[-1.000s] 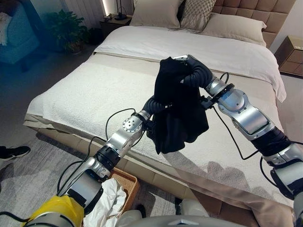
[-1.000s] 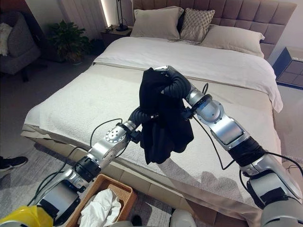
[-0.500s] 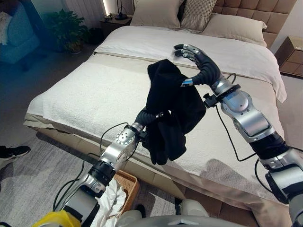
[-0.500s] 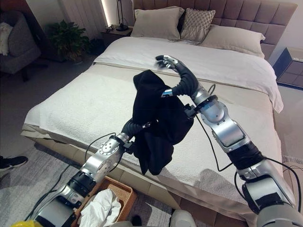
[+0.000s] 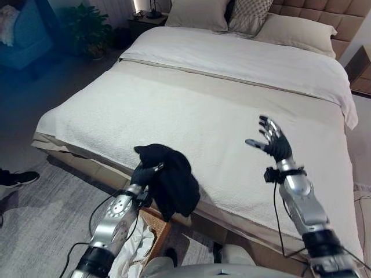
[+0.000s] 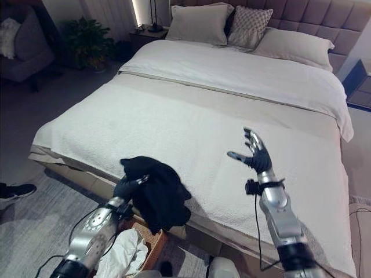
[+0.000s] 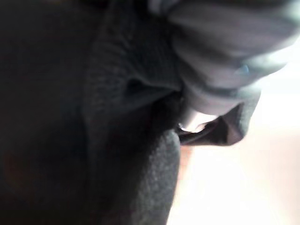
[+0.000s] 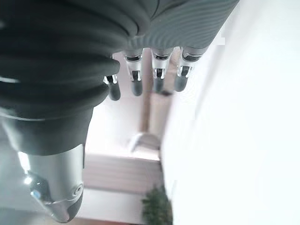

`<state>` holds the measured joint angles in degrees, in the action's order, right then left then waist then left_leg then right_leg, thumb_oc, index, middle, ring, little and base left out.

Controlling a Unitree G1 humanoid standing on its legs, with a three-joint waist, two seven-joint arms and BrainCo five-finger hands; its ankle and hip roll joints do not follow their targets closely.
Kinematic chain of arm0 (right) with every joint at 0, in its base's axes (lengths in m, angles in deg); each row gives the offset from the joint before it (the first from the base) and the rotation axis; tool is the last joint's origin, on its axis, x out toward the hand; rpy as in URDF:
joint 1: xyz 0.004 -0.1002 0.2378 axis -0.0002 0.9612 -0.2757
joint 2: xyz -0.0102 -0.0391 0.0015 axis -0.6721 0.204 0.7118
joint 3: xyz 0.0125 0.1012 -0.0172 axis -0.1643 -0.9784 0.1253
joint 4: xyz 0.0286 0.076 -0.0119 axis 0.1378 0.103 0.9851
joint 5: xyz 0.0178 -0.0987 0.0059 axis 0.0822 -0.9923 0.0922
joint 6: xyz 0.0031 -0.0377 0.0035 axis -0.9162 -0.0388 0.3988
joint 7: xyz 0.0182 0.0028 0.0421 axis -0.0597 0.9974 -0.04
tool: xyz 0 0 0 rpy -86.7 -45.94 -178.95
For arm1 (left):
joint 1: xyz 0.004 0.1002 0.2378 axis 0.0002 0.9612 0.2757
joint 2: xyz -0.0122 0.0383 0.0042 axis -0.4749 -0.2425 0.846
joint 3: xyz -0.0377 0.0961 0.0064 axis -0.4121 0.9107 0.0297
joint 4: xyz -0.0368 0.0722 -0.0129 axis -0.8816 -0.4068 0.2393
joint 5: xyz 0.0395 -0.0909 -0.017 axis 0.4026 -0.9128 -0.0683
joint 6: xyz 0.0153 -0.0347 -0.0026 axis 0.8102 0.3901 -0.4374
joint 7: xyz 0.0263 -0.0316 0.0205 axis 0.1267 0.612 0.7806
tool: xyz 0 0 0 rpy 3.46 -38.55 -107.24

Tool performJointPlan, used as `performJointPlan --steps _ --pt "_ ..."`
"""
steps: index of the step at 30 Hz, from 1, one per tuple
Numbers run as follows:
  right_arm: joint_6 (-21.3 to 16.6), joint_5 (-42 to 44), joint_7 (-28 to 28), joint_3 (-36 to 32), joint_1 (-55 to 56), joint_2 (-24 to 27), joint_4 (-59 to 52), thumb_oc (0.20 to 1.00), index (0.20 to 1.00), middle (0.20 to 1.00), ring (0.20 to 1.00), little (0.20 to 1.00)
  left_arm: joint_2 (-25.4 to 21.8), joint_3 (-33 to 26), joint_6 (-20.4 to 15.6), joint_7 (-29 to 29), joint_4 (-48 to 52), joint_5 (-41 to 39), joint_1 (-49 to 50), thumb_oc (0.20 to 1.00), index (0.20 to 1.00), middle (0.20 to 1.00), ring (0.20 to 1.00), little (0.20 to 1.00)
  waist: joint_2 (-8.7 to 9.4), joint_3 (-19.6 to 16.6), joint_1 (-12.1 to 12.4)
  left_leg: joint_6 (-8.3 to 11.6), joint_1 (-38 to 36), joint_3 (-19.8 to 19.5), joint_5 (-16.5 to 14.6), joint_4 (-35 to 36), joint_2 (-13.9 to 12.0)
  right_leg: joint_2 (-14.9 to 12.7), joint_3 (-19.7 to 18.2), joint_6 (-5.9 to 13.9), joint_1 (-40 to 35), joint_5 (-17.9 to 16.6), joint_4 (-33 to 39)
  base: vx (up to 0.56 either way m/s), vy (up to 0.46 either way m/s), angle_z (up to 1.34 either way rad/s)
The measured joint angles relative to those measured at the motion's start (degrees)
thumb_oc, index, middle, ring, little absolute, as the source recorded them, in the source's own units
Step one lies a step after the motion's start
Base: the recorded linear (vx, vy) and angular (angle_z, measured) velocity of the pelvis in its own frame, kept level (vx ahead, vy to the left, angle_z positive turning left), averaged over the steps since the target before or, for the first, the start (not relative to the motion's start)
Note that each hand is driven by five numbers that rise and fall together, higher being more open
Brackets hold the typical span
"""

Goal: Pick up clothes into the bucket

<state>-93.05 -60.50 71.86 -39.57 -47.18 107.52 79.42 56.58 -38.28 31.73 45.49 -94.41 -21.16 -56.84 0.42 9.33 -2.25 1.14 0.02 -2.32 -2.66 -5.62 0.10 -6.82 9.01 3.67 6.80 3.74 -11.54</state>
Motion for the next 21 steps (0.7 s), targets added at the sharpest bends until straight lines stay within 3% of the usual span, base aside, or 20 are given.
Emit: performJointPlan --steps 6,11,21 --pt "-0.5 0.9 0.2 -7.8 7.7 -0.6 12.4 1.000 1.000 1.000 1.000 1.000 0.9 -11.3 -2.5 1.3 0.1 3.3 6.5 0.200 0.200 0.200 0.200 0.200 0.46 1.0 0.3 0.04 1.9 -0.9 0.0 -0.4 0.3 -0.6 1.0 0.07 1.6 0.8 -1.1 -0.04 0.014 0.11" --pt "-0.7 3.6 -0.9 -8.8 9.6 -2.8 26.2 1.000 1.000 1.000 1.000 1.000 2.2 -16.9 -4.8 3.3 -1.3 4.5 7.7 0.200 0.200 0.200 0.200 0.200 1.12 3.6 0.3 0.12 5.0 -1.1 -0.1 -2.1 0.4 -0.8 1.1 0.03 4.7 1.2 -2.9 -0.07 0.019 0.01" --pt "-0.2 0.3 -0.7 -8.5 9.7 -1.9 42.2 1.000 1.000 1.000 1.000 1.000 0.8 -20.3 -7.2 8.6 -8.7 8.3 5.6 0.200 0.200 0.200 0.200 0.200 1.36 10.7 0.2 0.55 11.0 -1.2 -0.4 -6.0 0.3 -0.8 1.0 -0.01 9.9 0.8 -4.8 -0.05 0.019 -0.01"
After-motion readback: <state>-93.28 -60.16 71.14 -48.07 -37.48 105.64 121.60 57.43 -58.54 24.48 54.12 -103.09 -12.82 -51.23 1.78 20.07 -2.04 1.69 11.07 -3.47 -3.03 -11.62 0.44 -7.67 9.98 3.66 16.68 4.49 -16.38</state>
